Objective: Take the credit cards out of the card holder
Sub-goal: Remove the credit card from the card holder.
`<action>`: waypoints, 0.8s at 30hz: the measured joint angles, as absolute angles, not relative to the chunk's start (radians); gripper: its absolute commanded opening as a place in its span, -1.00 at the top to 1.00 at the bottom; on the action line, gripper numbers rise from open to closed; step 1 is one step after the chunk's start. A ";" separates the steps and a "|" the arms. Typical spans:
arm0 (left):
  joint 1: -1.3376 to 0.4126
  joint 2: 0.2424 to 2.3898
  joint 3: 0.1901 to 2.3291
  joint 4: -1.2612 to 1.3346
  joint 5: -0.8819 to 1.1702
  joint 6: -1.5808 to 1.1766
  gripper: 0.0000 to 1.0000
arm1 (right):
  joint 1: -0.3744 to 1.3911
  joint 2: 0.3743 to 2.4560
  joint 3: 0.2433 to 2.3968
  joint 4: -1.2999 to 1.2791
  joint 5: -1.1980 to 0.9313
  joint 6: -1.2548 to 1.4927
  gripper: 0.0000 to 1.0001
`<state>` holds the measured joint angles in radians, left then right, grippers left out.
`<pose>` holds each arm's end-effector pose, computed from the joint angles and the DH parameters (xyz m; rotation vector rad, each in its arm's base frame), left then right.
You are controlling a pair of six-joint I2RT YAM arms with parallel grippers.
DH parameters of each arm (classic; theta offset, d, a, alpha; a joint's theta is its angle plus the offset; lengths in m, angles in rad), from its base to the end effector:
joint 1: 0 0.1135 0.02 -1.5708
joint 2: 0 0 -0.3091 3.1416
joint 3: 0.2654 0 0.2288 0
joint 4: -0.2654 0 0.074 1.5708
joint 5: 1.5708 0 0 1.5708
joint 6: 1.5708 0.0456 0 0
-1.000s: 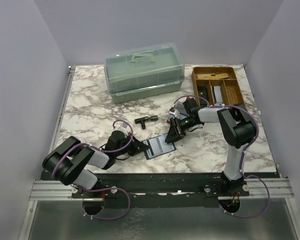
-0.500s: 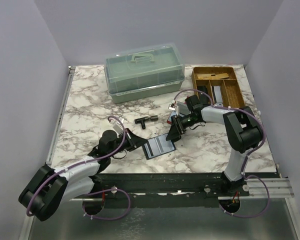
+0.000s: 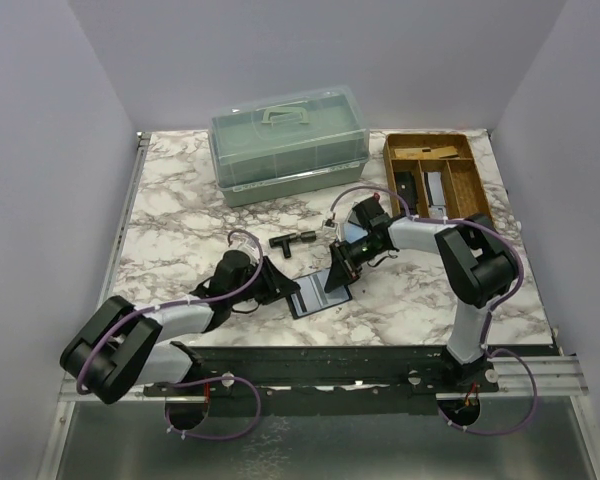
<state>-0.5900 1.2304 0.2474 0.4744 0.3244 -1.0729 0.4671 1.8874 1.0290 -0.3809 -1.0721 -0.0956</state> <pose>0.1511 -0.1187 0.1973 -0.3406 2.3222 -1.2716 0.2830 0.1876 0.1888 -0.9656 2.4149 1.5910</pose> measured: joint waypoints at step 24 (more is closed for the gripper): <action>-0.588 1.393 0.342 0.386 0.283 -1.101 0.62 | 0.499 1.910 1.024 -0.353 -0.931 -0.007 0.70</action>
